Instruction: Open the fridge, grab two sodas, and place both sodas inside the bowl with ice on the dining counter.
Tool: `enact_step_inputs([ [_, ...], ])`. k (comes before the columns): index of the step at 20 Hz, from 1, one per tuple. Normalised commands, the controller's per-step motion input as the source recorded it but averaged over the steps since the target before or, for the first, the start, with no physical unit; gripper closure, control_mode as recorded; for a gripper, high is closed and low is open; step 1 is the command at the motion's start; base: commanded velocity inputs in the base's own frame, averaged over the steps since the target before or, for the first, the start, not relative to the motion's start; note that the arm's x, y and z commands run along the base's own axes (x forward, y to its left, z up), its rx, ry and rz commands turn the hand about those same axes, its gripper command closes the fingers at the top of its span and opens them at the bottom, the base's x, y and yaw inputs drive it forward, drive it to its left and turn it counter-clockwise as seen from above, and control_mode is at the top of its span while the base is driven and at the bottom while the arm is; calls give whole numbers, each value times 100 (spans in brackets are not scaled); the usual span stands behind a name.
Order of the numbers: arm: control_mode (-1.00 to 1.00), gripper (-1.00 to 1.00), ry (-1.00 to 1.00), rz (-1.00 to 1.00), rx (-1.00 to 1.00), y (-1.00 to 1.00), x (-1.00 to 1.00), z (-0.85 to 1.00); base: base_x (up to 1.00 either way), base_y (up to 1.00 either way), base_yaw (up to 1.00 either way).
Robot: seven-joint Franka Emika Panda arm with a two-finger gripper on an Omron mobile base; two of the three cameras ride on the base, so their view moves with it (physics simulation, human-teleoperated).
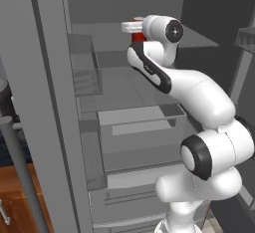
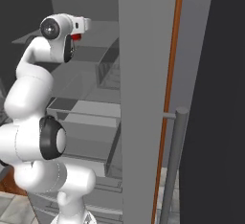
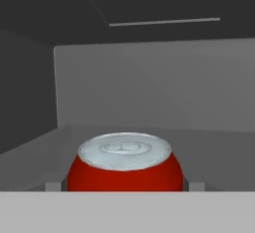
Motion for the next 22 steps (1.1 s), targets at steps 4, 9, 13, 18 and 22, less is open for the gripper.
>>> enact_step_inputs([
  [4,-100,100,0,0,0,0,-14,-6,0,0,0],
  [9,-100,100,0,0,0,0,-49,0,0,0,0],
  [13,-100,100,0,0,0,0,-82,7,0,0,0],
  [18,-100,100,5,0,-1,0,-75,42,0,0,0],
  [22,-100,100,16,0,-7,0,-64,41,0,0,0],
])
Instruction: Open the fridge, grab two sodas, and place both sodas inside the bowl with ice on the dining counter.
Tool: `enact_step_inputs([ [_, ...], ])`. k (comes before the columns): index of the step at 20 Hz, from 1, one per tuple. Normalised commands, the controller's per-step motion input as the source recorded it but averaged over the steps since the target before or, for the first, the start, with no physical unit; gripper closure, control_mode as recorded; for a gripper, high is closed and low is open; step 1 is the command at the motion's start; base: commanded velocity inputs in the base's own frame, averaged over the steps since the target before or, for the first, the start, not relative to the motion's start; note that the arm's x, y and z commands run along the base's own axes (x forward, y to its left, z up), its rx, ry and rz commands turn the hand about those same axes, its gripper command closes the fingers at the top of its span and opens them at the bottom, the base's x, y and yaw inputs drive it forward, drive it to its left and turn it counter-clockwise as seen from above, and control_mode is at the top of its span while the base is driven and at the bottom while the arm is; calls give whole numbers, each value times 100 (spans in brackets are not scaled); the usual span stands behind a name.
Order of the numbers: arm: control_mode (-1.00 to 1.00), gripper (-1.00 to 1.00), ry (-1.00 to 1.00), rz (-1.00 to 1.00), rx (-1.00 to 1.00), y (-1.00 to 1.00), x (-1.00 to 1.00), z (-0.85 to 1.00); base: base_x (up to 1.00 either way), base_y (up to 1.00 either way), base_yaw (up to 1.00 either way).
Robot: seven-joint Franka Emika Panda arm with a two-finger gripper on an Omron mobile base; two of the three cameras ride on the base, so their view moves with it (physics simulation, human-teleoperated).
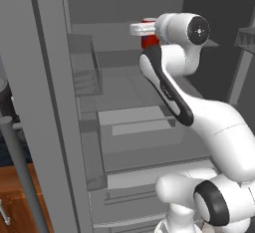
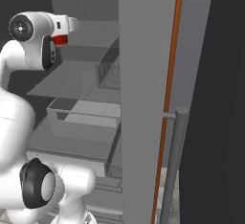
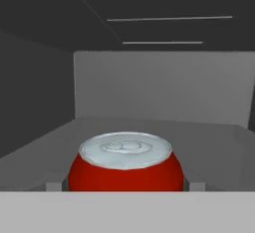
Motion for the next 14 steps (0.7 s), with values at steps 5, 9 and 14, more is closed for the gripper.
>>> enact_step_inputs([
  [5,-100,100,10,0,-12,-11,-90,-21,0,0,0],
  [9,-100,100,0,1,-3,-34,-100,-44,0,0,0],
  [14,-100,100,0,1,0,-41,-100,-27,0,0,0],
])
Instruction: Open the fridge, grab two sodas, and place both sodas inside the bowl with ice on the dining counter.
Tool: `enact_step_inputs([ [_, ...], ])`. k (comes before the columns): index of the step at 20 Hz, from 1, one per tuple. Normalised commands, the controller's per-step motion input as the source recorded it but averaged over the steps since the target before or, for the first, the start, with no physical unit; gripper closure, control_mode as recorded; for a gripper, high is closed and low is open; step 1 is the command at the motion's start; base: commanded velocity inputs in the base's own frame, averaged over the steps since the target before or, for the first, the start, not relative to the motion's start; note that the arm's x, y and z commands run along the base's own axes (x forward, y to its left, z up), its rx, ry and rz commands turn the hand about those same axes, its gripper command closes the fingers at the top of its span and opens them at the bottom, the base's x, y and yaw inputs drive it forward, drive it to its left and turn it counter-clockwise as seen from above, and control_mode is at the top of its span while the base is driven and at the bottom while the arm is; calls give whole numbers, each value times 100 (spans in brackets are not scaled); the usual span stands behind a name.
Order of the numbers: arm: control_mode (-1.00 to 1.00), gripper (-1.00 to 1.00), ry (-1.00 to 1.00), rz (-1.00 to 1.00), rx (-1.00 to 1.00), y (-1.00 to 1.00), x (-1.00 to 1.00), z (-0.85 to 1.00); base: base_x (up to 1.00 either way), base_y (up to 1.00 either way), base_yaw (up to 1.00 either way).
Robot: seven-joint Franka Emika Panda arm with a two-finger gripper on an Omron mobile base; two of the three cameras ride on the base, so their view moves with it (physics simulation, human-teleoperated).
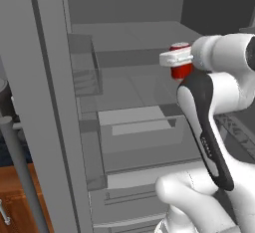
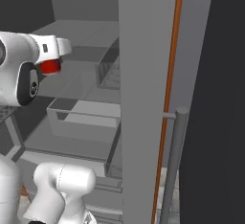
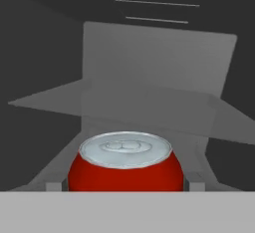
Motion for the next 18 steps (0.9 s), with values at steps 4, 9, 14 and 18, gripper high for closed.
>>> enact_step_inputs([
  [4,-100,100,1,0,-2,-24,-99,-18,0,0,0],
  [9,-100,100,3,0,-7,0,-78,-21,0,0,0],
  [14,-100,100,2,0,-6,0,-56,-17,0,0,0],
  [18,-100,100,4,0,-7,0,-43,-31,0,0,0],
])
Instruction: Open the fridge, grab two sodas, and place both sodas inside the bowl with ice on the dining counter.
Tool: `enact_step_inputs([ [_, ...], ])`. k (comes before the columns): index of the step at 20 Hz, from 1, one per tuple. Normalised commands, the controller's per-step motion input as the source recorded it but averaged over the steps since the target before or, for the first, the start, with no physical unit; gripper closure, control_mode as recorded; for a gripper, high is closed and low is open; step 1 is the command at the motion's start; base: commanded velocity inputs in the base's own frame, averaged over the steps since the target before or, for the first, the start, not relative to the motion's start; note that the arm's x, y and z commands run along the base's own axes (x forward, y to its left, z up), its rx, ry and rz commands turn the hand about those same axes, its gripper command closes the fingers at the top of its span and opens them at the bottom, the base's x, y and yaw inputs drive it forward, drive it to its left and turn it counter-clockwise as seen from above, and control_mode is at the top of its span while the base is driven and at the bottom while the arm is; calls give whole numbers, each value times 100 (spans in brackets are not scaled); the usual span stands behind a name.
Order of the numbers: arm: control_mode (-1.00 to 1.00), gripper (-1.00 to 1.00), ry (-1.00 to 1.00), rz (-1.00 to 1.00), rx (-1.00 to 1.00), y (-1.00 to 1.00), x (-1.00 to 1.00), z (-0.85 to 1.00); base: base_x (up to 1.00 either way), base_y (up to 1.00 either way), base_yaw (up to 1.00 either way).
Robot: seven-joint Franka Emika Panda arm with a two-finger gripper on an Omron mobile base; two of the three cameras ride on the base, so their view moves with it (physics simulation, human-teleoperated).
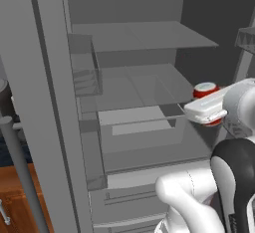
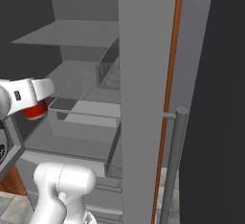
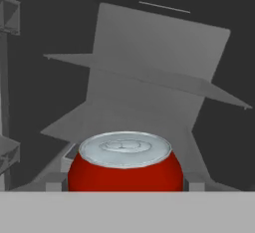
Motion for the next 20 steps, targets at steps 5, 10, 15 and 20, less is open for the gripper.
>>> enact_step_inputs([
  [5,-100,100,5,0,0,0,-17,-11,0,0,0],
  [10,-100,100,3,0,-1,0,-32,-24,0,0,0],
  [15,-100,100,0,0,-3,0,-64,-44,0,0,0],
  [20,100,100,0,0,0,0,0,0,-89,3,0],
])
